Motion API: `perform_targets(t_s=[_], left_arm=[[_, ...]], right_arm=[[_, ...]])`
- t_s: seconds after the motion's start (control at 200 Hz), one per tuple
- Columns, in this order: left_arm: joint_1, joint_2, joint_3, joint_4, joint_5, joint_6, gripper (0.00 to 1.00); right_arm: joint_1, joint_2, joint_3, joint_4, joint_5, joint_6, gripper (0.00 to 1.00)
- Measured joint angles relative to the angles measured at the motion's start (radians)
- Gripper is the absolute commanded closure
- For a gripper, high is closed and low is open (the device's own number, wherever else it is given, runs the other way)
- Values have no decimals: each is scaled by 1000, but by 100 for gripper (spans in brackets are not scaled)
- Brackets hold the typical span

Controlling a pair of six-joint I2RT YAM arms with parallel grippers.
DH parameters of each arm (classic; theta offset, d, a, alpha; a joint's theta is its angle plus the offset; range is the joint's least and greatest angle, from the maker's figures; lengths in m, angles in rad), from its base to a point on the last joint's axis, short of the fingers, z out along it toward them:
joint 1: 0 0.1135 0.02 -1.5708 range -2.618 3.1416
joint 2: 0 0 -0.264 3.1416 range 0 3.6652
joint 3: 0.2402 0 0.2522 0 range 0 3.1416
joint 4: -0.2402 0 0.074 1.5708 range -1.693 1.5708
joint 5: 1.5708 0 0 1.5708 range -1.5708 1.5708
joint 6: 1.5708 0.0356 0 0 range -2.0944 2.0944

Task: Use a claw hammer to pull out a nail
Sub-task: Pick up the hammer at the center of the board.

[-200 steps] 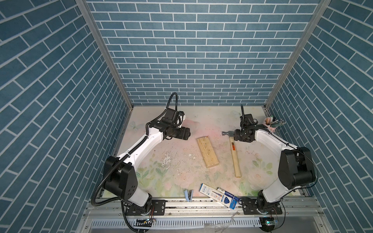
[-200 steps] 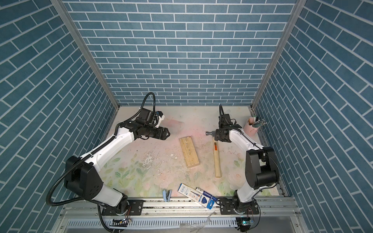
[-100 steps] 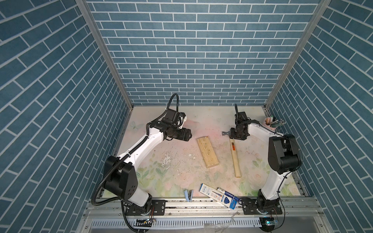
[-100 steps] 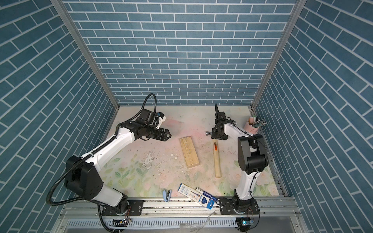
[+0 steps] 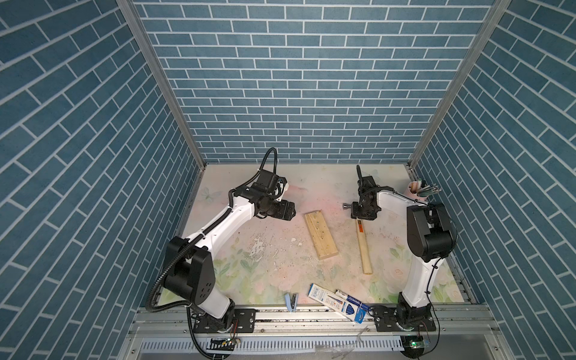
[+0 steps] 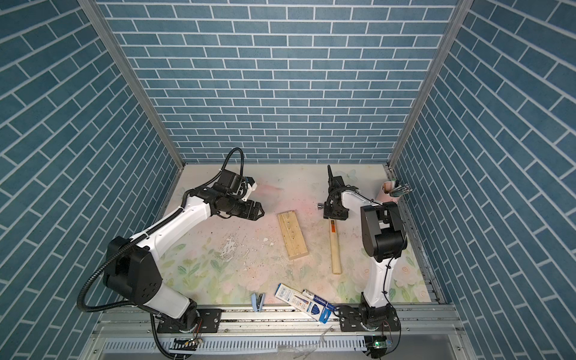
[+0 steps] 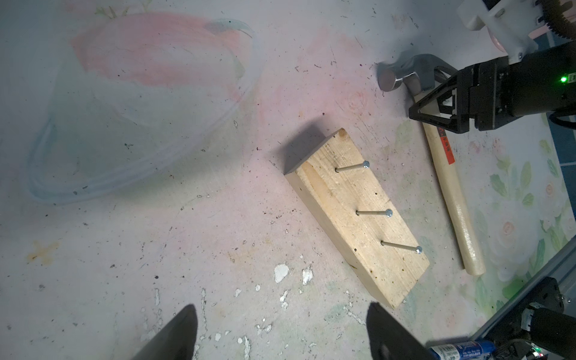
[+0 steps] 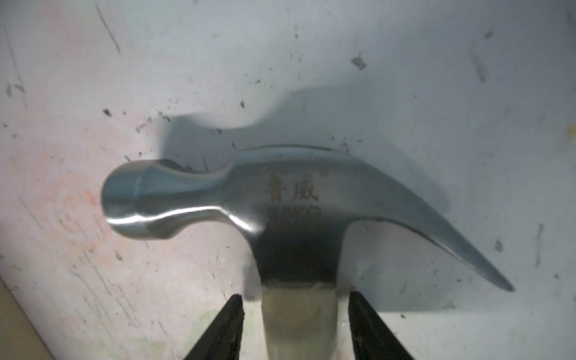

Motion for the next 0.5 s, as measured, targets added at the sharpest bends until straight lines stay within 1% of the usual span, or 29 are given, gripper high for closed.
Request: perform_targets(t_s=[0.11,0.355,0.445,0.5], left_arm=[[0,0,0,-3,-2,0,14],[6,0,0,-6,-3,0,14],[6,0,0,-6,-3,-1,14],[7,0,0,-6,-3,-1,14]], right_arm=[[4,8,13,-6,3,-14,57],[7,10,15,-12,15,-17,59],[6,10,15,-13,19,-17,65],[6,10,15,-14,21,-25,71]])
